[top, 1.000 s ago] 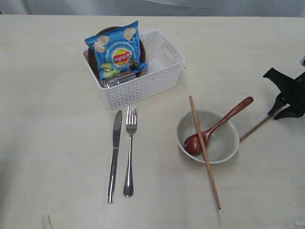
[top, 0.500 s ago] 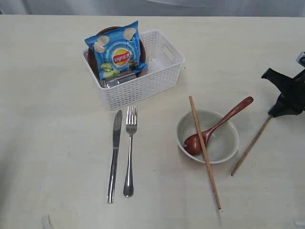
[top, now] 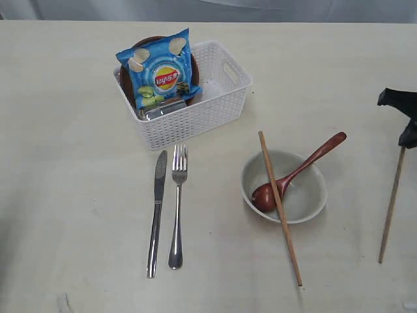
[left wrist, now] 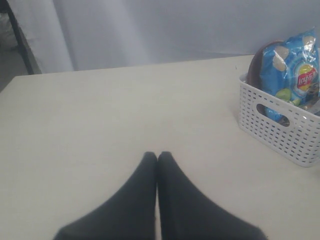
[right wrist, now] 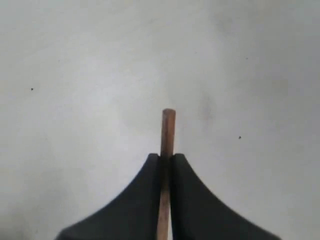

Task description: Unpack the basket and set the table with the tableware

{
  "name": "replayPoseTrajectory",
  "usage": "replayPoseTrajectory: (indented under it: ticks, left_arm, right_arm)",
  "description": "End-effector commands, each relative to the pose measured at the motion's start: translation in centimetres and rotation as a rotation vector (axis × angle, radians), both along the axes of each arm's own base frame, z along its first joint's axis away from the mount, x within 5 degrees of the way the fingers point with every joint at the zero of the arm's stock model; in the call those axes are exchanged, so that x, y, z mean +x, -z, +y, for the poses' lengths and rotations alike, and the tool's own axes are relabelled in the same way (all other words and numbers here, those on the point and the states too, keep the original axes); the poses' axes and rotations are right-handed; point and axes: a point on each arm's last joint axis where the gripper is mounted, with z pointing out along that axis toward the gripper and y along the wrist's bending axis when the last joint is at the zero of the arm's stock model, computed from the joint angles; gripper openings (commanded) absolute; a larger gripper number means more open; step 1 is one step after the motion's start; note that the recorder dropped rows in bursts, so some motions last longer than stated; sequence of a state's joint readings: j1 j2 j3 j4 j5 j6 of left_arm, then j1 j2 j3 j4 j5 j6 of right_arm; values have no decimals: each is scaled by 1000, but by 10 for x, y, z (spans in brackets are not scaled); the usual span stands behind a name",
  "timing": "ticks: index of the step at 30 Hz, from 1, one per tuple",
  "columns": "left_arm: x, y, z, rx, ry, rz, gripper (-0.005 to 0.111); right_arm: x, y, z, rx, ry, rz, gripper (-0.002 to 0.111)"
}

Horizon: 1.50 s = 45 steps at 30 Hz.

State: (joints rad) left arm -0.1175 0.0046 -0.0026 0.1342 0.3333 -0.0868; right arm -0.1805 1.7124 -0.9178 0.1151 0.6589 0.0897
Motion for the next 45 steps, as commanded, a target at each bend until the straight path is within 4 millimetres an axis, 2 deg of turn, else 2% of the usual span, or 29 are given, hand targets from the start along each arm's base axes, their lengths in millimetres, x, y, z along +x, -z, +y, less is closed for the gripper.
replayPoseTrajectory:
  ticks: [1, 7, 15, 20, 23, 27, 31, 35, 39, 45]
  left_arm:
    - [0, 0, 0, 1, -2, -9, 0]
    - [0, 0, 0, 1, -2, -9, 0]
    - [0, 0, 0, 1, -2, -9, 0]
    - [0, 0, 0, 1, -2, -9, 0]
    - [0, 0, 0, 1, -2, -9, 0]
    - [0, 0, 0, 1, -2, -9, 0]
    - [0, 0, 0, 1, -2, -9, 0]
    - [0, 0, 0, 1, -2, -9, 0]
    - [0, 0, 0, 1, -2, -9, 0]
    - [0, 0, 0, 1, -2, -9, 0]
  right_arm:
    - [-8, -22, 1, -15, -70, 1, -1]
    - [-7, -56, 25, -3, -195, 43, -1]
    - [1, -100, 84, 7, -352, 20, -1]
    - [0, -114, 124, 24, -470, 32, -1]
    - [-2, -106, 149, 27, -521, 86, -1]
    - [-1, -84, 179, 31, -520, 132, -1]
    - [2, -60, 198, 26, -499, 193, -1]
    - [3, -43, 206, 16, -490, 233, -1]
    - [4, -34, 208, -10, -454, 165, -1]
    - [-7, -15, 205, -24, -451, 202, -1]
